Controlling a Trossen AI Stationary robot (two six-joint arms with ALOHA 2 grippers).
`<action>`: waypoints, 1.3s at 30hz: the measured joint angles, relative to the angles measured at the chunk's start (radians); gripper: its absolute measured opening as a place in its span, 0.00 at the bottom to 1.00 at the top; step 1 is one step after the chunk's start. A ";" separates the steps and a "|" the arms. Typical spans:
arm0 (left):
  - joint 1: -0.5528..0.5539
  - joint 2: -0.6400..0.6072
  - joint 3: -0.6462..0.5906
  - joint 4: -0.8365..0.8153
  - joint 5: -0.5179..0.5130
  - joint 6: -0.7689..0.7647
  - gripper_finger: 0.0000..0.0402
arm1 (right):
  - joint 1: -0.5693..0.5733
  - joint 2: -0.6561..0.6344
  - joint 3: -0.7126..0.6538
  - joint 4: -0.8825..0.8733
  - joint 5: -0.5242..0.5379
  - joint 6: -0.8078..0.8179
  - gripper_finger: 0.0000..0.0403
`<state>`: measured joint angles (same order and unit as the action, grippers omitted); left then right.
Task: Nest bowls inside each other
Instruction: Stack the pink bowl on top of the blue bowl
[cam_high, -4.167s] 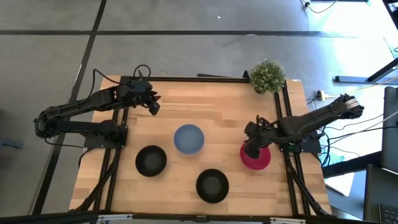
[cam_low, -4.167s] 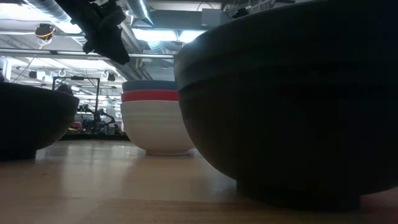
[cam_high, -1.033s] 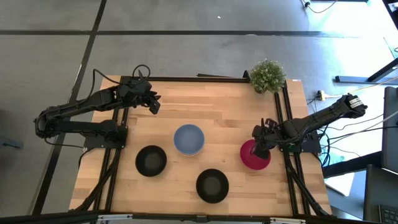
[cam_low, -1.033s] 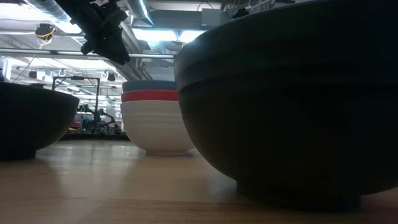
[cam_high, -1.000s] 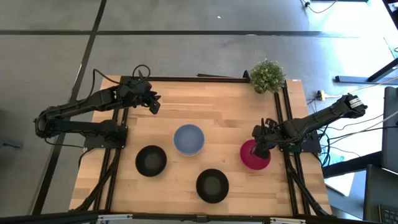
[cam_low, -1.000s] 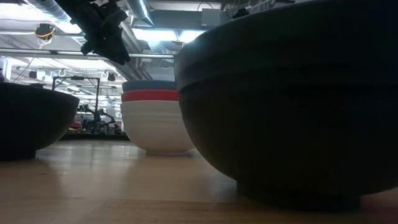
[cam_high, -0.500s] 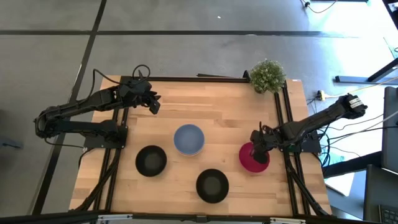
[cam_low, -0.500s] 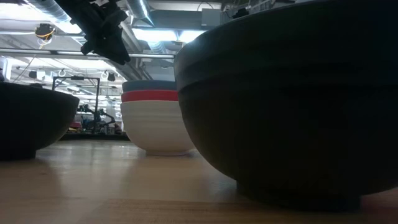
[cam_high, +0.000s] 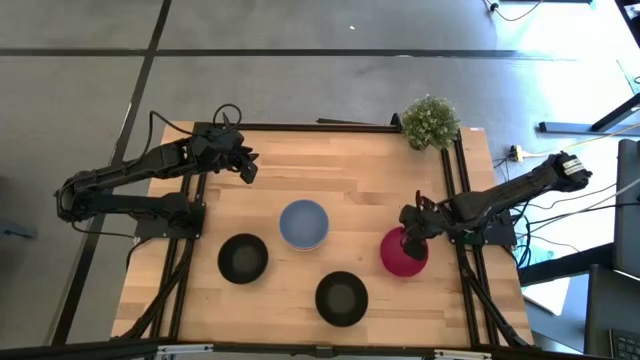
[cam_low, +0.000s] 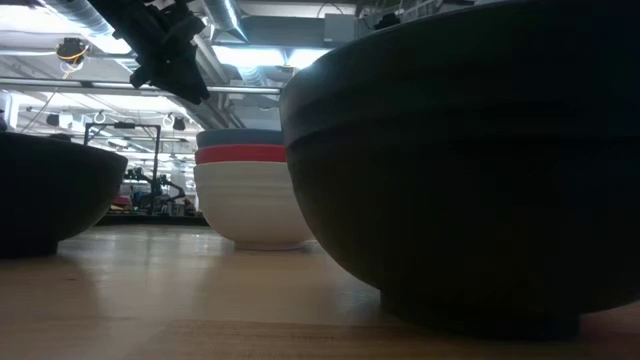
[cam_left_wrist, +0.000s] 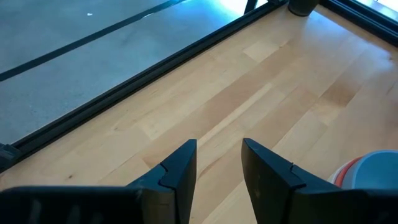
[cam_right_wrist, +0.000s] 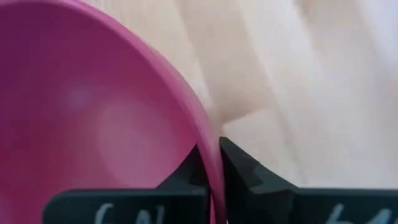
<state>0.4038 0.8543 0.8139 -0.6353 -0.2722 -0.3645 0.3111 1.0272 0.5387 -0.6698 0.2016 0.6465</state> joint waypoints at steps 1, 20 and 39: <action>0.000 0.000 0.000 0.000 0.000 0.000 0.30 | -0.009 0.000 0.026 -0.006 0.016 -0.022 0.04; -0.001 0.001 0.000 0.000 0.008 -0.026 0.30 | -0.270 0.255 0.625 -0.099 -0.153 -0.433 0.04; -0.001 0.001 0.000 -0.010 0.058 -0.018 0.30 | -0.388 0.812 1.051 0.016 -0.433 -0.710 0.04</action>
<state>0.4027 0.8555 0.8139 -0.6449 -0.2146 -0.3828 -0.0766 1.8390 1.5901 -0.6541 -0.2316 -0.0639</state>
